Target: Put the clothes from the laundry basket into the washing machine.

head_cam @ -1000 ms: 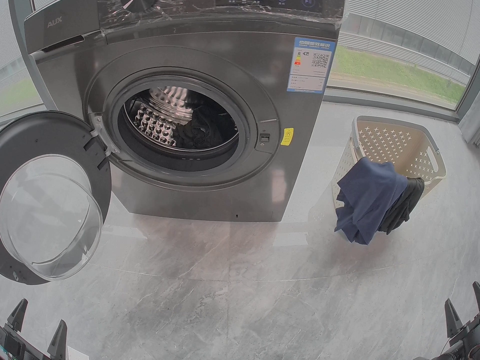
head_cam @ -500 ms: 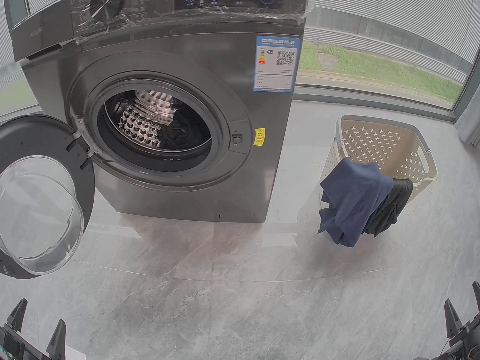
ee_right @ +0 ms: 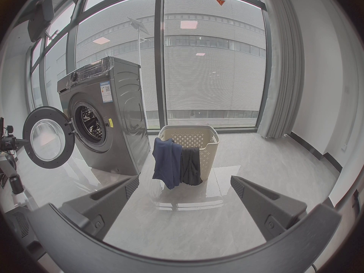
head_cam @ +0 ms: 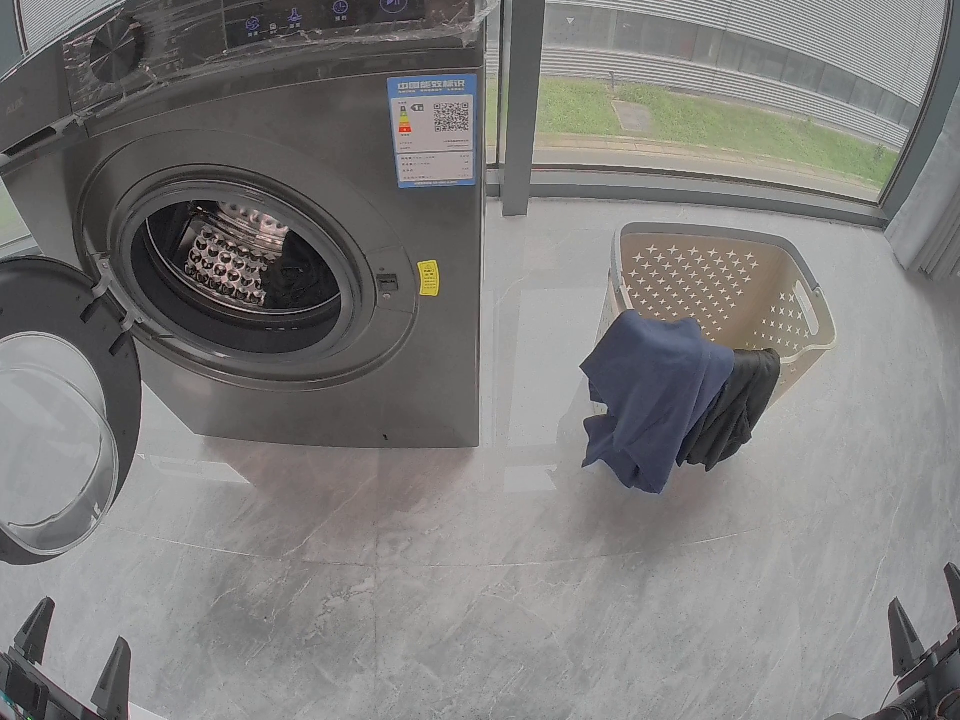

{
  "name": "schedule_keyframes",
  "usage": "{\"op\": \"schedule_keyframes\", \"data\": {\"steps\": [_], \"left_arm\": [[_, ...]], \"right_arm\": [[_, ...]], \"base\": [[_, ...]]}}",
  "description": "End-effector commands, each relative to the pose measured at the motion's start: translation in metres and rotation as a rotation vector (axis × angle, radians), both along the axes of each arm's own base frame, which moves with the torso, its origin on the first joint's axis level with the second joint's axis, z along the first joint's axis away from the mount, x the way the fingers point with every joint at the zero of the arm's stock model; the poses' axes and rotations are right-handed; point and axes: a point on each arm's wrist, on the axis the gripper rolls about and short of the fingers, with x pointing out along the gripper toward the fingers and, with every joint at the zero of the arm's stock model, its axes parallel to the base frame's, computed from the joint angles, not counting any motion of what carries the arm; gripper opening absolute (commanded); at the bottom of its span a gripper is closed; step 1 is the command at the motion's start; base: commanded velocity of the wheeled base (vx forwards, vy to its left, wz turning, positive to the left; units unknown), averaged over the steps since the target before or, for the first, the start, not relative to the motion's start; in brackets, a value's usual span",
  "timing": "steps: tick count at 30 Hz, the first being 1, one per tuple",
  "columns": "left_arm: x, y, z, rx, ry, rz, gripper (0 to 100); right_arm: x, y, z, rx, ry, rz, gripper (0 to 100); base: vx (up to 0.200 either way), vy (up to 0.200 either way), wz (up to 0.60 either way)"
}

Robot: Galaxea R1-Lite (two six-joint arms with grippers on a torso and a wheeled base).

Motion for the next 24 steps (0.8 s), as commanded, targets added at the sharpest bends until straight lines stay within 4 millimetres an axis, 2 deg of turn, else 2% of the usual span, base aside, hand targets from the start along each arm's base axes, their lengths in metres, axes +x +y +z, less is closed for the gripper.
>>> {"op": "schedule_keyframes", "data": {"steps": [1, 24], "left_arm": [[0.0005, 0.0000, -0.0047, 0.001, 0.008, 0.000, 100], [0.0005, 0.0000, -0.0047, -0.001, 0.008, 0.000, 100]], "right_arm": [[0.0007, 0.0000, -0.0050, 0.000, 0.009, 0.001, 100], [0.0007, 0.0000, -0.0050, 0.000, 0.009, 0.001, 100]], "base": [[0.000, -0.200, 0.00], [0.000, -0.200, 0.00]]}}
